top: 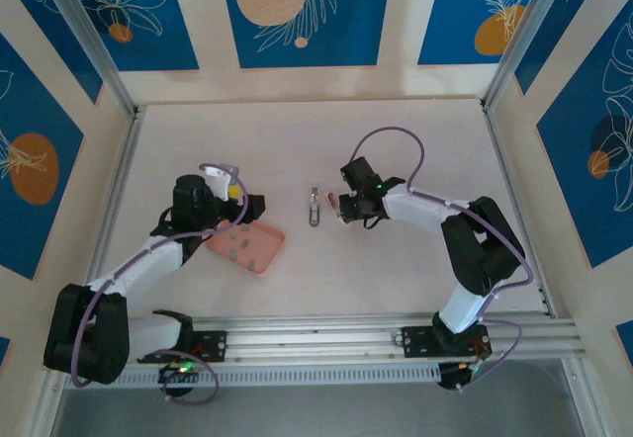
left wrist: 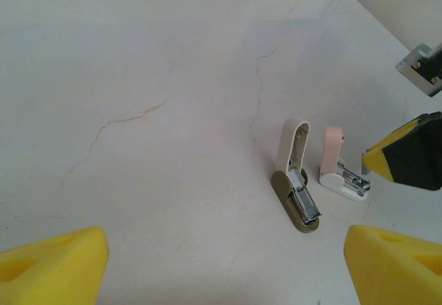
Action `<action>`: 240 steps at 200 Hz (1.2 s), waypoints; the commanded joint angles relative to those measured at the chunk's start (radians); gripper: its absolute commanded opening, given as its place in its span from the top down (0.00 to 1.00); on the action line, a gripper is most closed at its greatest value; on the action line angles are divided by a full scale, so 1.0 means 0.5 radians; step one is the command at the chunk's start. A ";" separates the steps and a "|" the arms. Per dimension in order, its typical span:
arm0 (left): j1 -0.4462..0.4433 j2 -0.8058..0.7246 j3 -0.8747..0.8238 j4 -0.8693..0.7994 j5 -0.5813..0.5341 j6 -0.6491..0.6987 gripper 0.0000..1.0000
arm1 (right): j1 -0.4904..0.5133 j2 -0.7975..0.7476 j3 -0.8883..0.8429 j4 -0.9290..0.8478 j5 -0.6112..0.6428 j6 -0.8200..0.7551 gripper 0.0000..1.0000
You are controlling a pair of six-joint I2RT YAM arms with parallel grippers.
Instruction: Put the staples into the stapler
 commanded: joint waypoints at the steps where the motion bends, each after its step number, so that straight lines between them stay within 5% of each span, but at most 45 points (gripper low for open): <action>1: 0.011 -0.007 -0.005 0.066 0.034 -0.024 0.12 | -0.059 -0.042 -0.019 -0.025 -0.080 0.082 0.86; 240: 0.012 0.002 -0.043 0.122 0.059 -0.042 0.12 | 0.151 -0.043 0.055 -0.185 -0.043 0.124 0.87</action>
